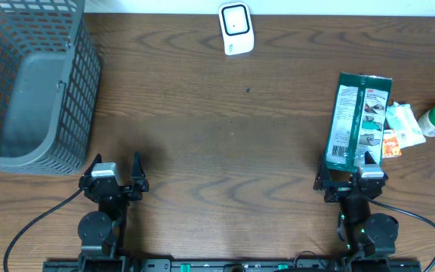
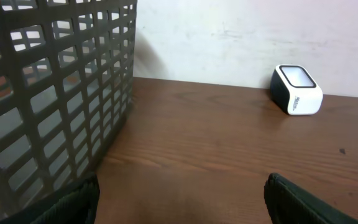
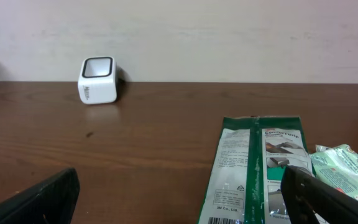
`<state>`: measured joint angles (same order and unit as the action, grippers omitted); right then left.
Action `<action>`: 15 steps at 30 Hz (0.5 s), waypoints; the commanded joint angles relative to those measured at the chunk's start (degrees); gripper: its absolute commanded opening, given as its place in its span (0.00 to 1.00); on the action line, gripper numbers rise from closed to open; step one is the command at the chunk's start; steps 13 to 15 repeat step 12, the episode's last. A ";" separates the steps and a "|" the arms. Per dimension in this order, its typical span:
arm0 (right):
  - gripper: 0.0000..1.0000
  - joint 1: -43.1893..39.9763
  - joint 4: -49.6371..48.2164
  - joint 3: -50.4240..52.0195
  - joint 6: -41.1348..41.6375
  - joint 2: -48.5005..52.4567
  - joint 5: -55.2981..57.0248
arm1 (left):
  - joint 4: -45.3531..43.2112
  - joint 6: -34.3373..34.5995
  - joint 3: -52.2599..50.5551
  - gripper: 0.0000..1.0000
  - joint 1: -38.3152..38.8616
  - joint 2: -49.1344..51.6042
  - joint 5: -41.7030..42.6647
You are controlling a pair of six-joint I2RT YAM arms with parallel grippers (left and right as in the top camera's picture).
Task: Scan the item barcode
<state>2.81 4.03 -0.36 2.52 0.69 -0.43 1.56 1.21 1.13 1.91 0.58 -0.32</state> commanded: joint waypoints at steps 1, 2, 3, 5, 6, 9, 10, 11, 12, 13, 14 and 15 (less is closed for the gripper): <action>0.99 -0.48 0.24 0.07 -0.46 -0.35 0.13 | 2.51 -0.98 -0.90 0.86 -0.28 -0.31 -0.11; 0.99 -0.48 0.24 0.07 -0.46 -0.35 0.15 | 2.51 -0.98 -0.90 0.85 -0.28 -0.31 -0.11; 0.99 -0.48 0.24 0.07 -0.44 -0.35 0.15 | 2.51 -0.98 -0.90 0.86 -0.28 -0.31 -0.11; 0.99 -0.48 0.24 0.07 -0.46 -0.35 0.13 | 2.51 -0.98 -0.90 0.85 -0.28 -0.31 -0.11; 0.99 -0.48 0.24 0.07 -0.46 -0.35 0.13 | 2.51 -0.98 -0.90 0.85 -0.28 -0.31 -0.11; 0.99 -0.48 0.24 0.07 -0.46 -0.35 0.15 | 2.51 -0.98 -0.90 0.85 -0.28 -0.31 -0.11; 0.99 -0.48 0.24 0.07 -0.46 -0.35 0.13 | 2.51 -0.98 -0.90 0.85 -0.28 -0.31 -0.11; 0.99 -0.48 0.24 0.07 -0.44 -0.35 0.13 | 2.51 -0.98 -0.90 0.86 -0.28 -0.31 -0.11; 0.99 -0.48 0.24 0.07 -0.46 -0.35 0.15 | 2.51 -0.98 -0.90 0.85 -0.28 -0.31 -0.11; 0.99 -0.48 0.24 0.07 -0.46 -0.35 0.15 | 2.51 -0.98 -0.90 0.85 -0.28 -0.31 -0.11; 0.99 -0.48 0.24 0.07 -0.46 -0.35 0.15 | 2.51 -0.98 -0.90 0.85 -0.28 -0.31 -0.11; 0.99 -0.48 0.24 0.07 -0.46 -0.35 0.15 | 2.51 -0.98 -0.90 0.85 -0.28 -0.31 -0.11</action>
